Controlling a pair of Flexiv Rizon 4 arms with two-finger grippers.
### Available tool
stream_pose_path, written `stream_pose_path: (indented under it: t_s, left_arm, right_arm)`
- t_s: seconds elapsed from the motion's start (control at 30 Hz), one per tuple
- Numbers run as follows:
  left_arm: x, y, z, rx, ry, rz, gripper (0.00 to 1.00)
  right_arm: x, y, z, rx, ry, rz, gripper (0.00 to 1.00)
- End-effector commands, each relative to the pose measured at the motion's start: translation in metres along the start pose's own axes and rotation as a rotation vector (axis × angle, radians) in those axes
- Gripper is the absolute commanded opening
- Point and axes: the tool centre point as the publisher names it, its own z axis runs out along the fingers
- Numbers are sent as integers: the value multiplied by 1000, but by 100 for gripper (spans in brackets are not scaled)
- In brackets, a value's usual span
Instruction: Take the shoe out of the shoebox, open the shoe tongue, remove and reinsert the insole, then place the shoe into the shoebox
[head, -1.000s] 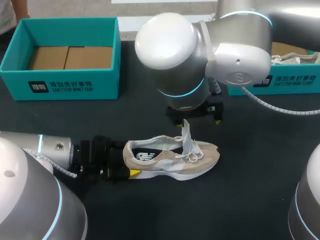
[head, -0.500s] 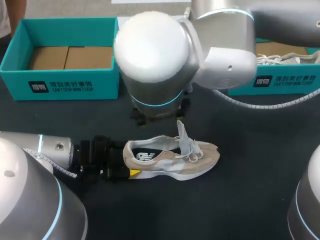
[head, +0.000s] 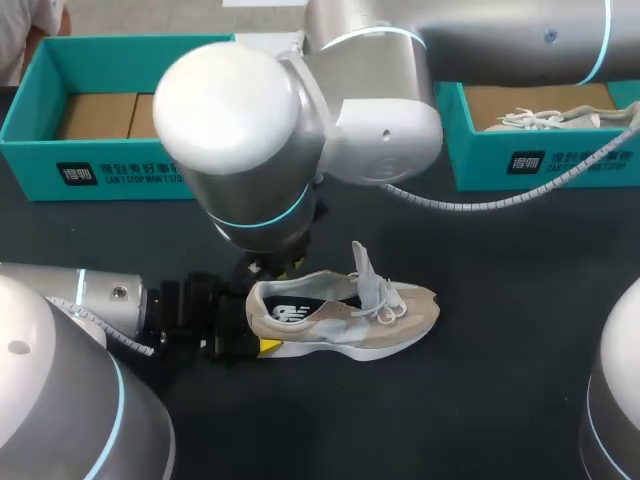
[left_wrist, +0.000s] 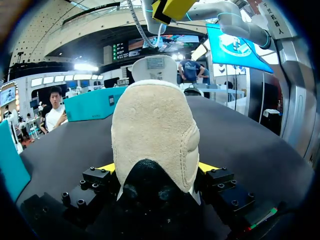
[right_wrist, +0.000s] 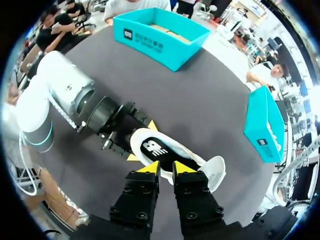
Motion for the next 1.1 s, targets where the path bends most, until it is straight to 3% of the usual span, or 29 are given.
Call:
stream_pose_path:
  t_s: [0.03, 0.33, 0.4, 0.47, 0.53, 0.6, 0.77, 1.1]
  left_arm:
    - [2, 2, 0, -1, -2, 1, 0]
    - [2, 2, 0, -1, -2, 1, 0]
    - [2, 2, 0, -1, -2, 1, 0]
    - [2, 2, 0, -1, -2, 1, 0]
    - [2, 2, 0, -1, -2, 1, 0]
    - [2, 2, 0, -1, -2, 1, 0]
    - [2, 2, 0, -1, -2, 1, 0]
    - [2, 2, 0, -1, -2, 1, 0]
  right_arm:
    - [-3, 6, 2, 81, 63, -330, 0]
    - [-3, 6, 2, 81, 63, -330, 0]
    - [2, -2, 15, 143, 50, -438, 0]
    - [2, -8, 24, 95, 84, -460, 0]
    - [-2, -16, 35, 160, 62, -489, 0]
    - [-4, -23, 45, 136, 84, -470, 0]
    - [-9, -35, 68, 173, 121, -504, 0]
    - [-23, -18, 95, 186, 181, -604, 0]
